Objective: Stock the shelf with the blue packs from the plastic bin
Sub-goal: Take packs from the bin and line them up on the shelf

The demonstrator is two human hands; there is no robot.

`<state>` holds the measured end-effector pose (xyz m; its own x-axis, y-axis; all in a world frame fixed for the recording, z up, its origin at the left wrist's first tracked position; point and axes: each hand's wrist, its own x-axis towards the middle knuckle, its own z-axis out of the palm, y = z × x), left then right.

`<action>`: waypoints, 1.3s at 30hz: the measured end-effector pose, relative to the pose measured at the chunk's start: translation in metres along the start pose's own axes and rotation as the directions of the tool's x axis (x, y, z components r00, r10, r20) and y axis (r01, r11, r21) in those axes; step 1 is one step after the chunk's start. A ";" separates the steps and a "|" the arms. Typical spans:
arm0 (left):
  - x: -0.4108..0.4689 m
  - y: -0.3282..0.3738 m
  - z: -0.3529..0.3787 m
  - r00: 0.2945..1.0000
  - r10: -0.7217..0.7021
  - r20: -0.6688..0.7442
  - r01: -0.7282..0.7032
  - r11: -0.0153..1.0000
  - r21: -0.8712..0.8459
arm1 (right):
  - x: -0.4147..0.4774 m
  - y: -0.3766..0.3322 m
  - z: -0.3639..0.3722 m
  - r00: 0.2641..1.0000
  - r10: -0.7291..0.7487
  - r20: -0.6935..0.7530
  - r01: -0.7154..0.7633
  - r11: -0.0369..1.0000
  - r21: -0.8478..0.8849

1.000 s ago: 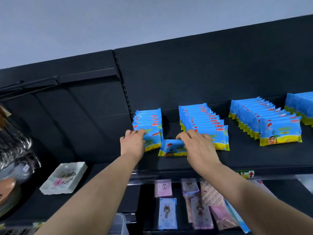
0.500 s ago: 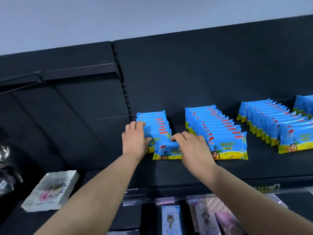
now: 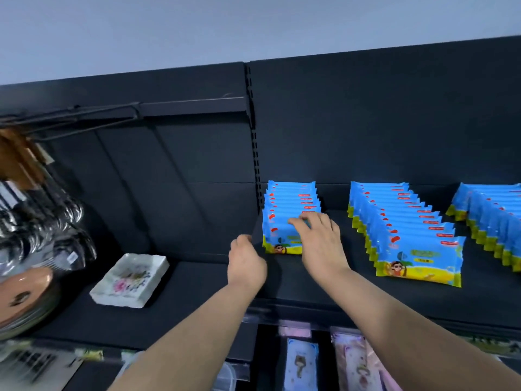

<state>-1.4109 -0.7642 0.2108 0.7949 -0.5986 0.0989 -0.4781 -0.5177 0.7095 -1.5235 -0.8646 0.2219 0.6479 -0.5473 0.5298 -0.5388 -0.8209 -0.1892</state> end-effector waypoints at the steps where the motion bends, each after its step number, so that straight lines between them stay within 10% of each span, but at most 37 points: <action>1: -0.004 -0.001 0.003 1.000 0.009 0.006 -0.009 0.999 0.035 | 0.003 0.000 0.001 1.000 -0.003 0.011 0.003 1.000 -0.003; 12: -0.010 -0.007 0.013 0.991 0.100 0.090 -0.119 0.966 0.229 | 0.013 -0.005 0.010 0.989 0.053 0.138 -0.023 0.977 -0.213; 22: -0.015 -0.001 0.005 0.987 0.152 0.053 -0.161 0.940 0.301 | -0.020 0.000 0.001 0.998 0.030 -0.063 -0.040 0.984 -0.174; 39: -0.200 -0.038 -0.044 0.978 -0.159 -0.132 0.200 0.895 0.399 | -0.156 -0.026 -0.032 0.913 -0.362 0.188 0.340 0.930 0.142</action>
<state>-1.5354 -0.5976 0.1943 0.9033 -0.4223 0.0761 -0.4182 -0.8268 0.3762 -1.6277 -0.7530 0.1709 0.8878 -0.2331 0.3968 -0.2046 -0.9723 -0.1134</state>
